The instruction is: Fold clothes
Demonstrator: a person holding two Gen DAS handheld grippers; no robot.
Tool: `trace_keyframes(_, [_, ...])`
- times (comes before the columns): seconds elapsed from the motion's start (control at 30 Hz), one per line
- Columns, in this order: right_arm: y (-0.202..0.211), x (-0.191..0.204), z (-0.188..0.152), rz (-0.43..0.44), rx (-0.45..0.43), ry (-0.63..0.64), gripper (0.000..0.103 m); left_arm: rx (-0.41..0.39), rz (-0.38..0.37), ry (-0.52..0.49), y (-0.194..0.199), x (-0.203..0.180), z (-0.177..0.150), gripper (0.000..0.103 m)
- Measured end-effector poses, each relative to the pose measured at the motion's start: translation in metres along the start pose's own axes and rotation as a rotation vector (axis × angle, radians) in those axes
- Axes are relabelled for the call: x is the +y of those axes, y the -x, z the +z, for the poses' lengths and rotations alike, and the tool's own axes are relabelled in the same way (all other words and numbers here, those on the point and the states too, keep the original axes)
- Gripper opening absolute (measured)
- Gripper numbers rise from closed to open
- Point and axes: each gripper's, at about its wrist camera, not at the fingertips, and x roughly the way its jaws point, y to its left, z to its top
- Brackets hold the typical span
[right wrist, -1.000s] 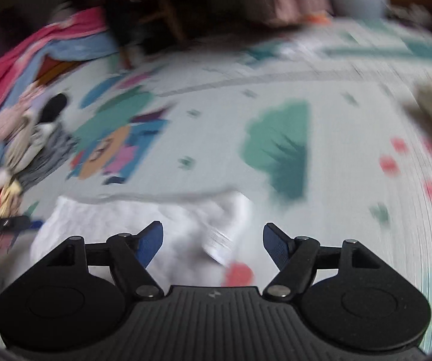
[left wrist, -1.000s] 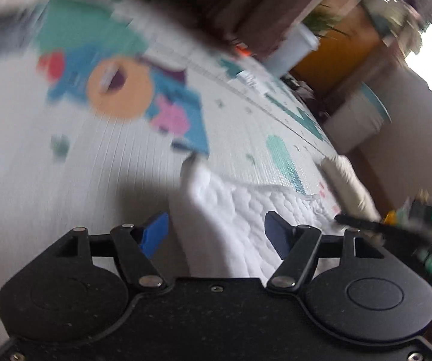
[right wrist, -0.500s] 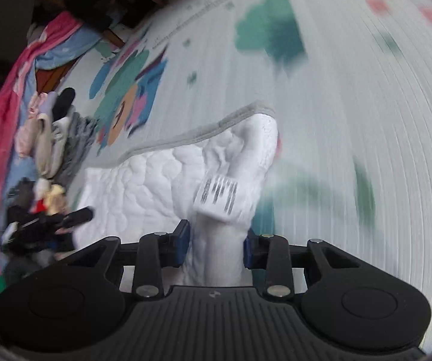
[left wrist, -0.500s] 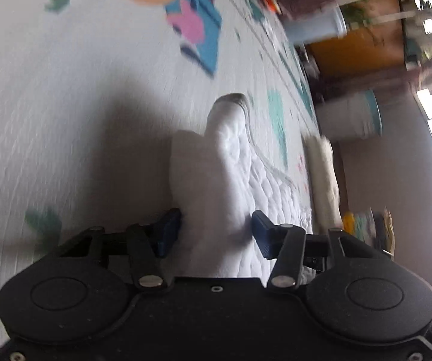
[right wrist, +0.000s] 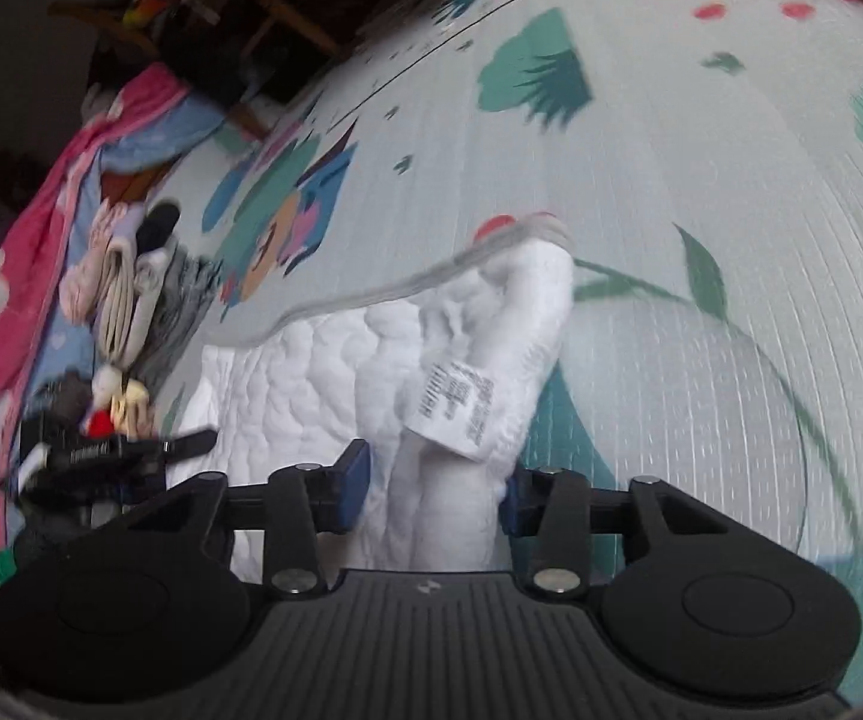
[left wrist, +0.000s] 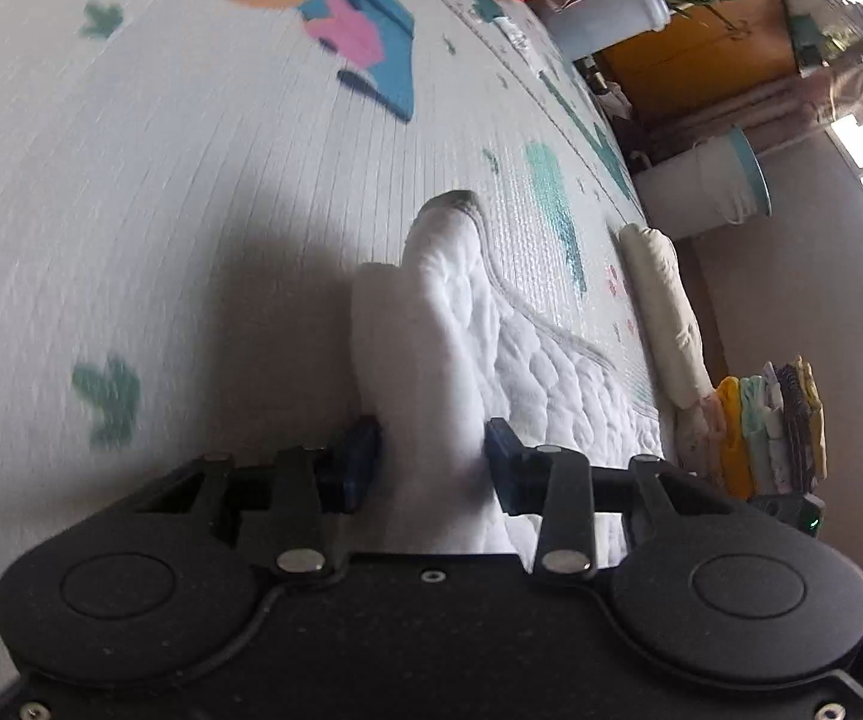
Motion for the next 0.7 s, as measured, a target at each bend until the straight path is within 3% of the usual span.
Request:
trace_keyframes(0.13, [0.008,-0.014,-0.007,0.041,-0.015,-0.091,0.029,0.051,-0.009,-0.009,-0.006,-0.016,0.008,0.022])
trace_keyframes(0.27, [0.037,-0.029,-0.006,0.109,-0.128,-0.182,0.026,0.079,-0.042,-0.092,-0.019,-0.054,0.032,0.020])
trace_keyframes(0.5, [0.104,-0.068,0.010,0.106,-0.395,-0.265,0.026,0.194,-0.095,-0.367,-0.095,-0.174,0.078,0.019])
trace_keyframes(0.7, [0.172,-0.092,0.048,0.052,-0.664,-0.235,0.026,0.259,-0.178,-0.627,-0.174,-0.293,0.114,0.019])
